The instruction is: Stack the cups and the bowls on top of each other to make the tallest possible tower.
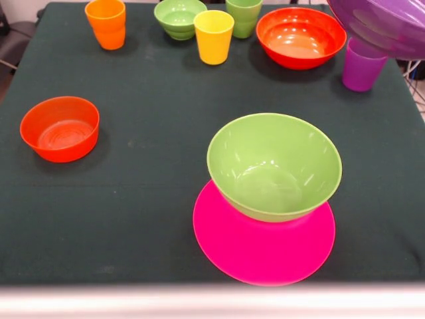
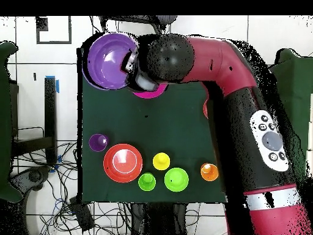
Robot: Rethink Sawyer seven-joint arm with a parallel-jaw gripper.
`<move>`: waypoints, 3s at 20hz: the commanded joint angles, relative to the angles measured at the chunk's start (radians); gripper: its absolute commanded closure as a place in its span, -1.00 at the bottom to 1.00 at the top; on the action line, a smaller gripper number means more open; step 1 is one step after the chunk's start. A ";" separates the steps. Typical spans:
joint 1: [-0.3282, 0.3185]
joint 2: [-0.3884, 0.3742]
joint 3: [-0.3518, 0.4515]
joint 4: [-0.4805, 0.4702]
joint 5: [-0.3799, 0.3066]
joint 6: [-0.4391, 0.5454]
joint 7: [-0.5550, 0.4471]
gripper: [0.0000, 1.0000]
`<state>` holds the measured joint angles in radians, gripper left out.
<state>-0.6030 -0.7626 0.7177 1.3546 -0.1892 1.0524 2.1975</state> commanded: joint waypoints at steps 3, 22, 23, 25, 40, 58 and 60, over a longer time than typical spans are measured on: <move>0.022 0.110 0.039 -0.150 -0.044 0.035 -0.241 1.00; -0.005 0.247 0.070 -0.280 -0.078 0.017 -0.325 1.00; -0.010 0.250 0.073 -0.278 -0.078 0.014 -0.330 1.00; -0.020 0.257 0.077 -0.277 -0.076 0.018 -0.338 1.00; -0.046 0.302 0.105 -0.312 -0.065 0.053 -0.356 1.00; -0.087 0.340 0.126 -0.294 -0.100 -0.005 -0.389 1.00; -0.091 0.342 0.124 -0.298 -0.103 -0.004 -0.400 1.00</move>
<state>-0.6888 -0.4300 0.8213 1.0984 -0.2242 1.0524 2.1211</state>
